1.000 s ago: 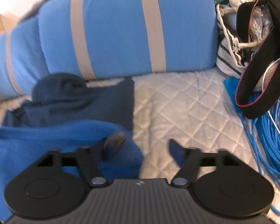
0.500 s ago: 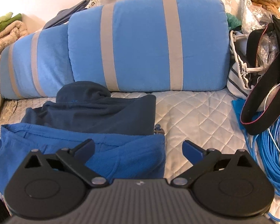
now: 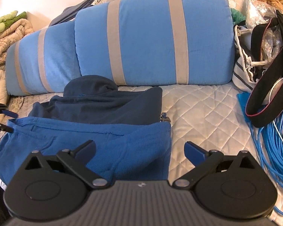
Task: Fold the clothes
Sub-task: 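Open both tools and release the folded edge, then grasp the blue sleeve cuff with the right tool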
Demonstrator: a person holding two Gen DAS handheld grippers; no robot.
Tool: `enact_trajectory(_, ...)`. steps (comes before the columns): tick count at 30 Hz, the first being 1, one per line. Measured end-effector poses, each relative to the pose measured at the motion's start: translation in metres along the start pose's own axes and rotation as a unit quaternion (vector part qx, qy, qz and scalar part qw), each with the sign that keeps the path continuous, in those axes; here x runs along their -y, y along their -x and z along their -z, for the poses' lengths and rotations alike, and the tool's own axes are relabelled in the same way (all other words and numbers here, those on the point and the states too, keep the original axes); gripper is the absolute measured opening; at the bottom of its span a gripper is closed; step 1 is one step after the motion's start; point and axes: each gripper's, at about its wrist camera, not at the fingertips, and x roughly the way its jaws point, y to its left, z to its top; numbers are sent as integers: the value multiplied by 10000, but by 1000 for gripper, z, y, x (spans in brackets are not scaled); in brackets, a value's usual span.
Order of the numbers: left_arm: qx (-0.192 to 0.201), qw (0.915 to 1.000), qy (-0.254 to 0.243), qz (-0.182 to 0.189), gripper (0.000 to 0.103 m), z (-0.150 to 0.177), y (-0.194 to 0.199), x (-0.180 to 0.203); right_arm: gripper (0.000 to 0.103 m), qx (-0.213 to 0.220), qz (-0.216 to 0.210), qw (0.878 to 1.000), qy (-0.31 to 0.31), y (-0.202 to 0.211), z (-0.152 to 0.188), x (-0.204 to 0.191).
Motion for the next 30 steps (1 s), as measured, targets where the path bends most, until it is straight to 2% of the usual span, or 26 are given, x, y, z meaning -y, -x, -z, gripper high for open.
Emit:
enact_trajectory(1,-115,9999,-6,51,75,-2,-6,-1,103,-8,-9,10000,-5,1,1,0)
enact_trajectory(2,-242,9996,-7,114,66,-4,-11,-2,103,-9,-7,10000,2,2,2,1)
enact_trajectory(3,-362,9992,-45,133,48,-4,-16,-1,103,-8,0,10000,12,2,2,2)
enact_trajectory(5,-571,9982,-181,69,34,-4,-22,2,103,-5,13,10000,33,4,3,3)
enact_trajectory(6,-664,9975,-257,18,28,-3,-25,5,103,5,30,10000,43,4,3,4)
enact_trajectory(8,-755,9962,-422,-121,23,-2,-26,12,103,32,71,10000,53,6,4,6)
enact_trajectory(9,-748,9958,-496,-196,17,-2,-25,16,103,43,87,9999,47,6,4,8)
enact_trajectory(12,-659,9941,-732,-449,11,-3,-19,26,103,45,119,9999,12,4,5,13)
enact_trajectory(15,-439,9928,-850,-715,10,-5,-9,29,103,29,181,9998,-81,1,8,18)
enact_trajectory(23,-304,9863,-750,-1441,10,-11,-7,30,102,111,112,9996,-239,-2,12,29)
enact_trajectory(30,-267,9796,-591,-1904,10,-16,-21,24,98,274,-251,9990,-244,-20,9,47)
